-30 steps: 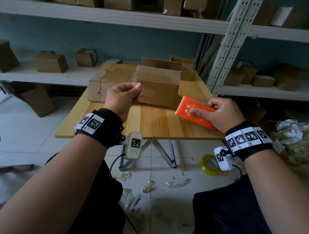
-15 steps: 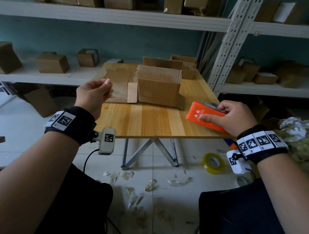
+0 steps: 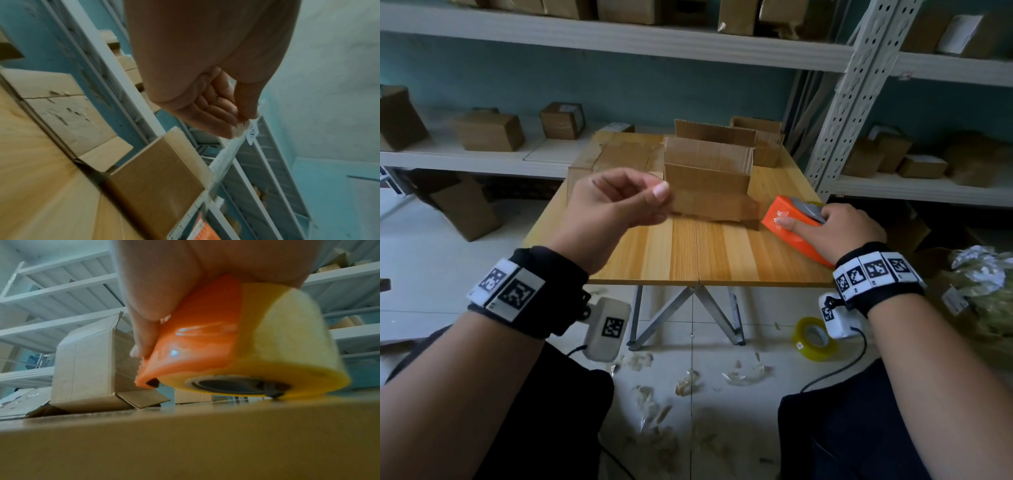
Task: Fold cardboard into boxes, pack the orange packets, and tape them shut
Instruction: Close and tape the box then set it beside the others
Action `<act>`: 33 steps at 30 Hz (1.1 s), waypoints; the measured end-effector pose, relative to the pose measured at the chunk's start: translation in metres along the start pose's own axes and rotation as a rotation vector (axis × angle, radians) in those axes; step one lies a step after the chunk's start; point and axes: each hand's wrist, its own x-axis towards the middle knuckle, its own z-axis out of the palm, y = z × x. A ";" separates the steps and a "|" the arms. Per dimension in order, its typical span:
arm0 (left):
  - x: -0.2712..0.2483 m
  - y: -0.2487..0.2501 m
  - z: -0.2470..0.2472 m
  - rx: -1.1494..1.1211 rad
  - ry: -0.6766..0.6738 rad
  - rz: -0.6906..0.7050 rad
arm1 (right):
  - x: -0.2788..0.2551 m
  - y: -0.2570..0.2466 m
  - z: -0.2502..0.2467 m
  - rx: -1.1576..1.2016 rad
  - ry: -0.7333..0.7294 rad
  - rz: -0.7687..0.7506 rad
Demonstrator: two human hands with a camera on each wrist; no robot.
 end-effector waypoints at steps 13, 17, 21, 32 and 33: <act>-0.009 -0.002 0.075 0.098 -0.236 0.111 | 0.006 -0.040 0.006 0.003 -0.039 0.179; -0.012 0.007 0.082 -0.085 -0.347 0.154 | 0.016 -0.047 0.017 -0.092 -0.043 0.215; -0.004 -0.006 0.075 -0.037 -0.248 0.134 | 0.015 -0.048 0.019 -0.114 -0.057 0.182; 0.015 -0.012 0.060 -0.581 -0.277 -0.178 | -0.025 -0.070 0.005 0.871 0.061 -0.313; 0.015 -0.012 0.061 -0.640 -0.283 -0.188 | -0.030 -0.074 0.005 0.987 -0.068 -0.360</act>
